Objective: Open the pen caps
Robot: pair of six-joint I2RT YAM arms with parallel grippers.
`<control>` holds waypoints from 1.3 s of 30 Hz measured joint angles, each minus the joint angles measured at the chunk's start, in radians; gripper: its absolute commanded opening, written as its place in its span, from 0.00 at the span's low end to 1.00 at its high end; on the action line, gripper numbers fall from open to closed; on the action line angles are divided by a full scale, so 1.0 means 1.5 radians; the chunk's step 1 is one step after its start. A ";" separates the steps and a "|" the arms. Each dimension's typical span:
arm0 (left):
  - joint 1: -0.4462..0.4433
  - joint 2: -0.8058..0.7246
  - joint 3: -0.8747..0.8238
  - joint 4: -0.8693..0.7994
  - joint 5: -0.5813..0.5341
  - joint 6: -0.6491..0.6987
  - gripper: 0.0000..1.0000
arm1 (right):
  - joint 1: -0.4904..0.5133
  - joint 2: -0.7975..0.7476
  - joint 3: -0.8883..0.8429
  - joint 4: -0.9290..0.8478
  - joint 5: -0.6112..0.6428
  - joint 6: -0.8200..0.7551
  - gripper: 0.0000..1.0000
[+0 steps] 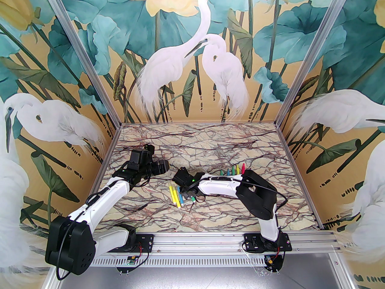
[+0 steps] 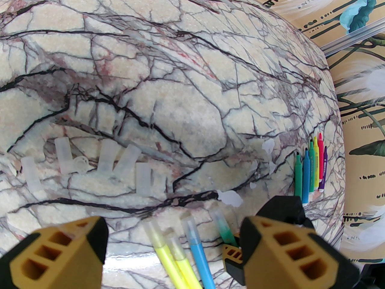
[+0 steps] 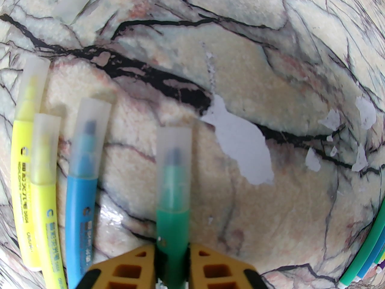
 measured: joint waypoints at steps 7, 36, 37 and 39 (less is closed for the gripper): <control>0.000 0.000 0.000 0.005 0.015 0.000 0.77 | -0.001 -0.011 -0.019 0.024 0.004 0.000 0.15; 0.000 0.016 -0.003 0.139 0.280 -0.036 0.76 | -0.088 -0.316 -0.287 0.277 -0.091 -0.016 0.13; 0.000 0.019 -0.003 0.147 0.289 -0.040 0.76 | -0.089 -0.324 -0.289 0.281 -0.092 -0.018 0.13; -0.003 0.025 -0.003 0.161 0.307 -0.048 0.75 | -0.090 -0.336 -0.292 0.289 -0.094 -0.022 0.13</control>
